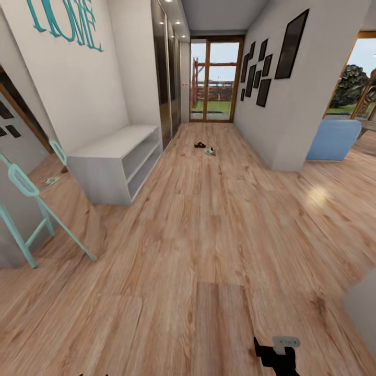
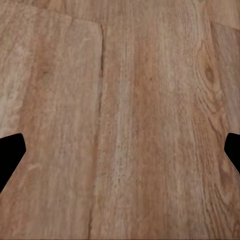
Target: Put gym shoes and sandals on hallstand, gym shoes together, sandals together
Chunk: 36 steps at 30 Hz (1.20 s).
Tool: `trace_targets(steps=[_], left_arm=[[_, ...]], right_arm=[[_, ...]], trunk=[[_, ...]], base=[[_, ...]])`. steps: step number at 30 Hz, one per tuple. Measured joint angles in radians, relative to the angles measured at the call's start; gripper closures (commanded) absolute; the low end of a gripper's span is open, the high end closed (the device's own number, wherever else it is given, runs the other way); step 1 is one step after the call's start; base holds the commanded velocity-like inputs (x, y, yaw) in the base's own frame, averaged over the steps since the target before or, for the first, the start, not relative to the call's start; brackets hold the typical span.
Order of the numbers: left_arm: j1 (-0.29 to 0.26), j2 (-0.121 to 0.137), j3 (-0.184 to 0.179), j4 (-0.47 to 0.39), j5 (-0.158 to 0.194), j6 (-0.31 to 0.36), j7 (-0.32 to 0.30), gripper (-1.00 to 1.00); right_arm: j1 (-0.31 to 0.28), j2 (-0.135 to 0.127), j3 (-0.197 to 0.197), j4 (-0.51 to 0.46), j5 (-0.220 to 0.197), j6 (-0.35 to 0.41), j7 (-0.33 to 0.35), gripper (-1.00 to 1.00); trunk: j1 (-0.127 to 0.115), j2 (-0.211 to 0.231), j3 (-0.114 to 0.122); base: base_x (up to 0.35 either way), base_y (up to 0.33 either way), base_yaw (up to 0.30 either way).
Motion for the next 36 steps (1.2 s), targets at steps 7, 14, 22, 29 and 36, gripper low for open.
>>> trace_targets(steps=[7,14,22,29,36], left_arm=[[0.0,0.0,0.0,0.0,0.0,0.0,0.0,-1.0],[0.0,0.0,0.0,0.0,0.006,0.0,0.0,-1.0],[0.0,0.0,0.0,0.0,0.013,0.0,0.0,-1.0],[0.0,0.0,-0.001,0.0,0.014,0.0,0.0,-1.0],[0.0,0.0,-0.001,0.0,0.014,0.0,0.0,-1.0]], right_arm=[[0.0,0.0,0.0,0.0,0.0,0.0,0.0,-1.0],[0.0,0.0,0.001,0.0,0.0,0.0,0.0,-1.0],[0.0,0.0,0.001,0.0,0.0,0.0,0.0,-1.0],[0.0,0.0,0.001,0.0,0.0,0.0,0.0,-1.0],[0.0,0.0,0.001,0.0,0.0,0.0,0.0,-1.0]], trunk=[[0.0,0.0,0.0],[0.0,0.0,0.005],[0.0,0.0,0.01],[0.0,0.0,0.011],[0.0,0.0,0.011]], base=[[0.339,0.0,-0.015],[0.339,0.0,-0.124],[0.339,0.0,-0.114],[0.339,0.0,-0.017],[0.339,0.0,-0.002]])
